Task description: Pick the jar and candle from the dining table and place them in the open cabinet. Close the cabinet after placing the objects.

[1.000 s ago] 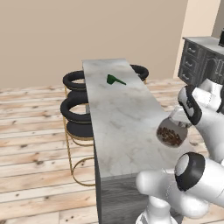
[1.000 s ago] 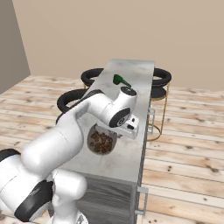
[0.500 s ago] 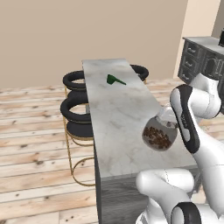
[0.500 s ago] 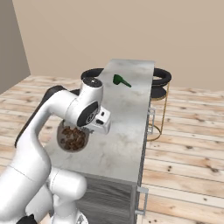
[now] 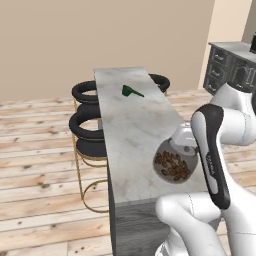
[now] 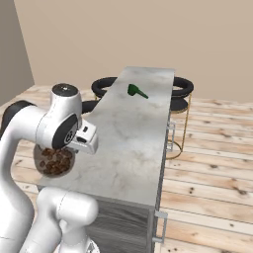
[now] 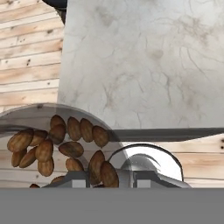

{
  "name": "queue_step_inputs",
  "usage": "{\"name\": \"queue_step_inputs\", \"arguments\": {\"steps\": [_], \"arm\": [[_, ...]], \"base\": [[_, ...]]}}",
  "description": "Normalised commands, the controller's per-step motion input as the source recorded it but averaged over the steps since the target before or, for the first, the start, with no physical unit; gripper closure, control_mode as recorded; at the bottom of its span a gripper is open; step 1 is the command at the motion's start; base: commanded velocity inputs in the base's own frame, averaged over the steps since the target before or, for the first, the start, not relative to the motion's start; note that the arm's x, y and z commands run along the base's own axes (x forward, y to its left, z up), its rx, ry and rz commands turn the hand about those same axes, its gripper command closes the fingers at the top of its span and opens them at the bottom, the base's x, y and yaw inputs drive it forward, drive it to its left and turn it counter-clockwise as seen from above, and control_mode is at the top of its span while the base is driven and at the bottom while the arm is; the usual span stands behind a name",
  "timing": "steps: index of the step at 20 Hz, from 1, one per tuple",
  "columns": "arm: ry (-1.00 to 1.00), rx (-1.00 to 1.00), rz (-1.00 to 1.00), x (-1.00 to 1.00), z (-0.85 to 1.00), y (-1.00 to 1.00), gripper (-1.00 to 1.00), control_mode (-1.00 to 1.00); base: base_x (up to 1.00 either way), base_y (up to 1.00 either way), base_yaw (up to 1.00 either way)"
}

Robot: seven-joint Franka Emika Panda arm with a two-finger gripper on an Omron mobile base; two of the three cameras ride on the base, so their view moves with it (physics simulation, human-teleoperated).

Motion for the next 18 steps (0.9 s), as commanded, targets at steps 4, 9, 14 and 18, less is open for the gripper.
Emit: {"name": "queue_step_inputs", "arguments": {"steps": [4, 9, 14, 18], "arm": [[0.0, 0.0, 0.0, 0.0, 0.0, 0.0, 1.0, -1.0], [0.0, 0.0, 0.0, 0.0, 0.0, 0.0, 1.0, -1.0], [0.0, 0.0, 0.0, 0.0, 0.0, 0.0, 1.0, 1.0], [0.0, 0.0, 0.0, 0.0, 0.0, 0.0, 1.0, 1.0]], "base": [[0.0, 0.0, 0.0], [0.0, 0.0, 0.0], [-0.17, 0.03, 0.02], [-0.68, 0.75, 0.5]]}}
